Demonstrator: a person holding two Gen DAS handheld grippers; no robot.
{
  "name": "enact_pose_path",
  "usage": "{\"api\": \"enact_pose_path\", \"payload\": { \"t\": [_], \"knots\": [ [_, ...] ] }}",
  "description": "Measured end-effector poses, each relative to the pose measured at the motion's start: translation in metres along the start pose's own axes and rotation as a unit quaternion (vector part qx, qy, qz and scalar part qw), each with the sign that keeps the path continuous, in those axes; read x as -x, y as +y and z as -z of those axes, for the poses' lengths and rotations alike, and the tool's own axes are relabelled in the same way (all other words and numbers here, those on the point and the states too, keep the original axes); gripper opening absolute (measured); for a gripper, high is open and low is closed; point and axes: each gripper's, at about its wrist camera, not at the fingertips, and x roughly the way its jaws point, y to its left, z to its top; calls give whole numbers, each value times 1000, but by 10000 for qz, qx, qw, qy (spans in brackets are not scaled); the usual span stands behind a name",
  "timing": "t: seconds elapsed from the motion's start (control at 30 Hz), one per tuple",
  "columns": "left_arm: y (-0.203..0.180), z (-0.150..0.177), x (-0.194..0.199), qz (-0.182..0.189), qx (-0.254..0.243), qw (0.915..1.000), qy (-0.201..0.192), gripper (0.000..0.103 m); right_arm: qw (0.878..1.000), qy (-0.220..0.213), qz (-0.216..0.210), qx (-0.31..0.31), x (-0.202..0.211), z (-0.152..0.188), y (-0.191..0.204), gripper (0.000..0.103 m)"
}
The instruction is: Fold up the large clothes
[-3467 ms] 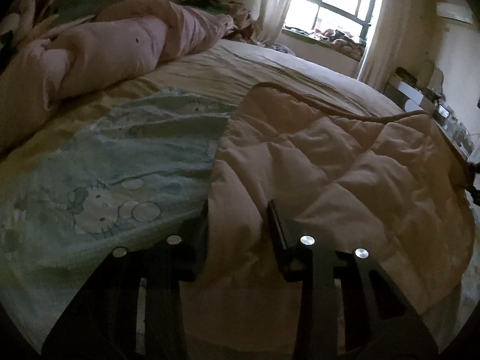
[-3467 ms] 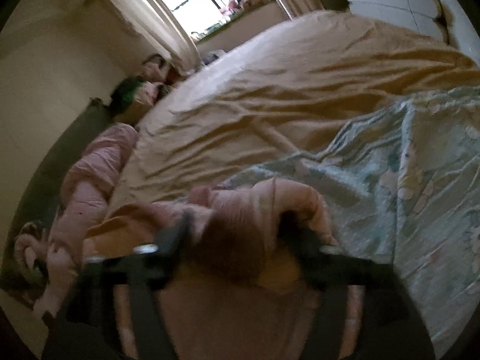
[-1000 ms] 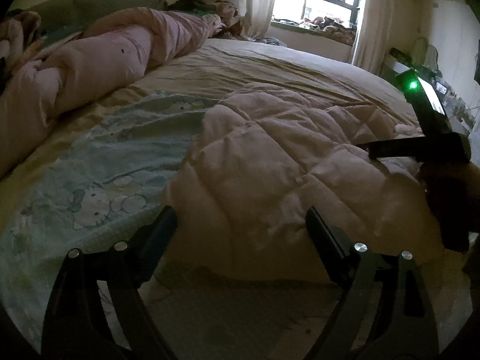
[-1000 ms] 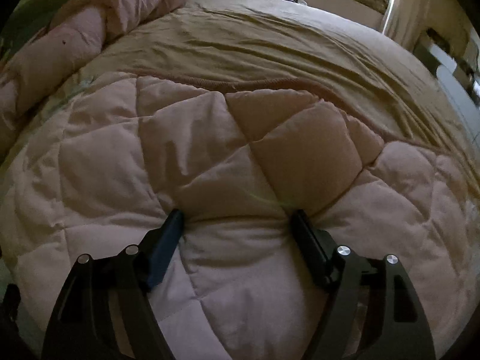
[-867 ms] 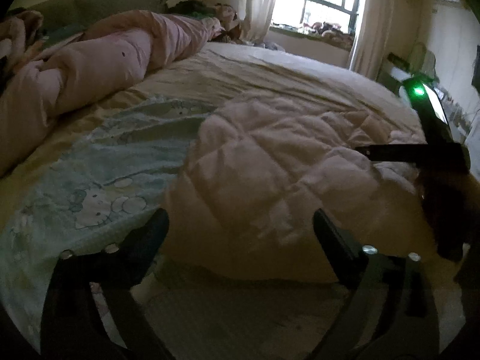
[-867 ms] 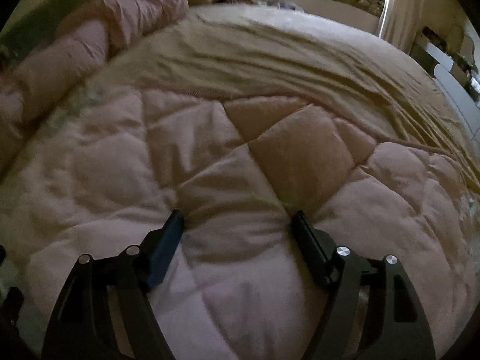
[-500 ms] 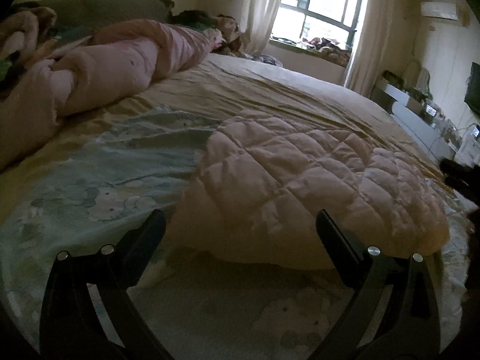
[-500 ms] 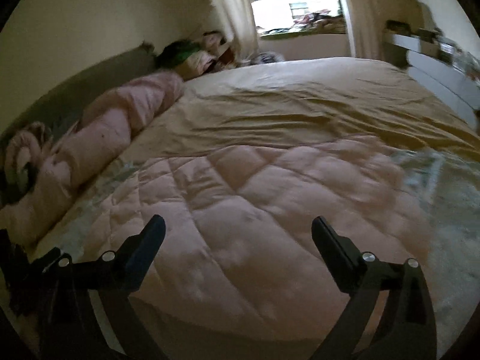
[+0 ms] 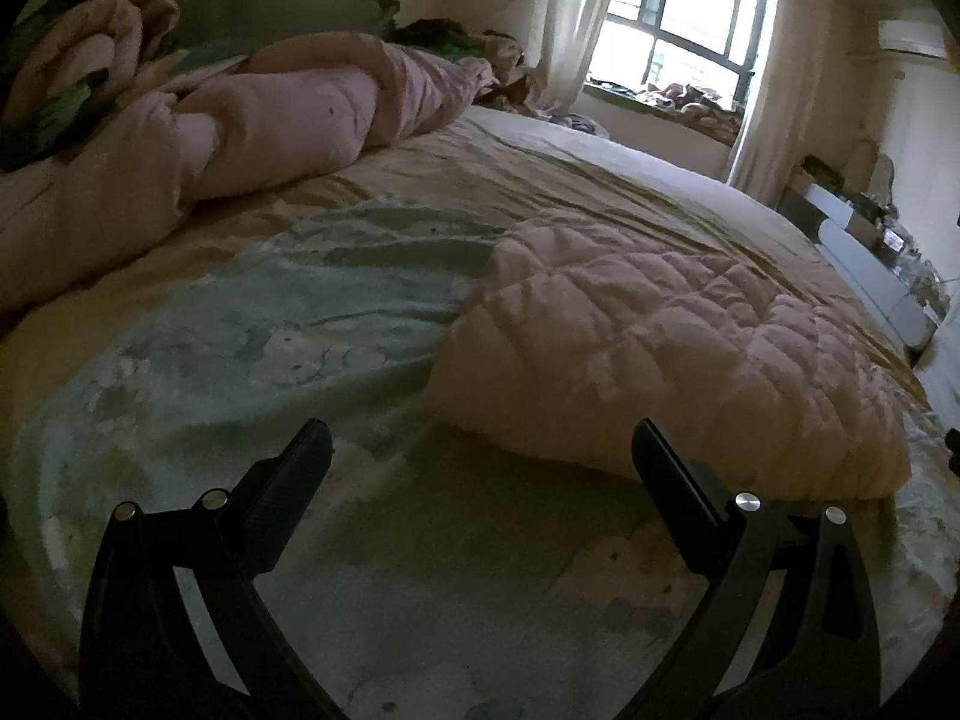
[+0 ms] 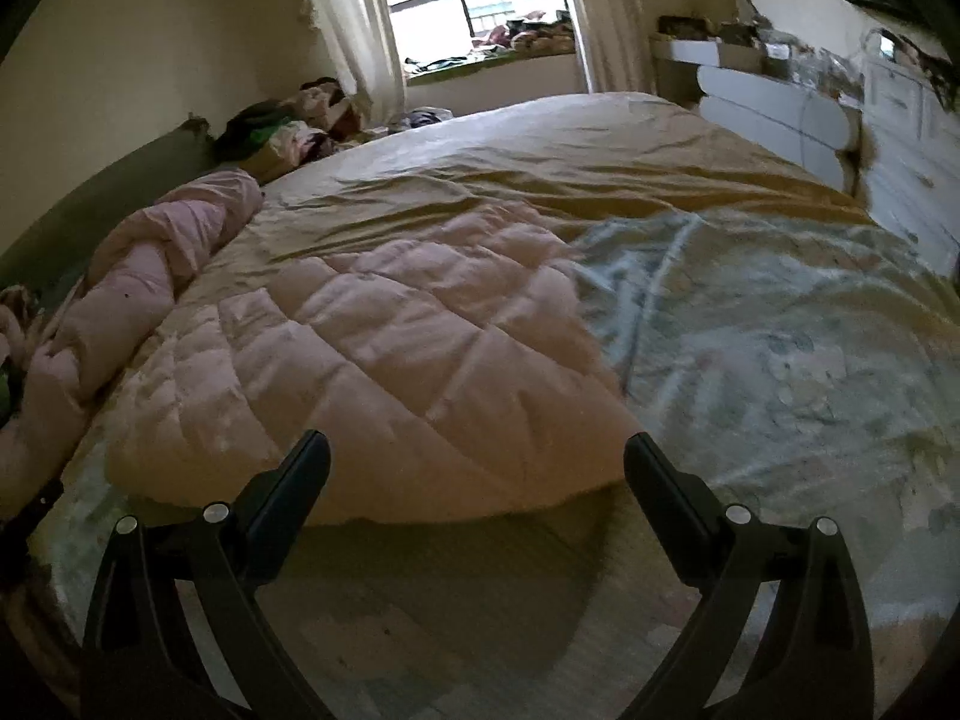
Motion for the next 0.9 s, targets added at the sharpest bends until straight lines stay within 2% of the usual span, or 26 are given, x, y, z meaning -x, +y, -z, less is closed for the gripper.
{"api": "enact_pose_path", "payload": {
  "t": [0.23, 0.43, 0.63, 0.73, 0.83, 0.9],
  "knots": [
    [2, 14, -1, -271, -73, 9995, 136, 94, 9995, 109, 64, -307, 1, 25, -23, 98],
    [-5, 21, -14, -303, -125, 9988, 358, 94, 9976, 269, -3, -641, -15, 37, -29, 98],
    [-14, 23, -41, 78, 86, 9970, 763, 94, 9896, 554, -308, -1290, -46, 42, -29, 98],
    [-21, 19, -52, 218, 154, 9962, 826, 94, 9880, 686, -409, -1322, -62, 38, -22, 98],
    [-24, 10, -65, 562, 454, 9932, 911, 94, 9794, 761, -690, -1738, -78, 34, -24, 98],
    [-20, 6, -76, 834, 799, 9878, 1044, 94, 9706, 845, -816, -2102, -90, 32, -30, 98]
  ]
}}
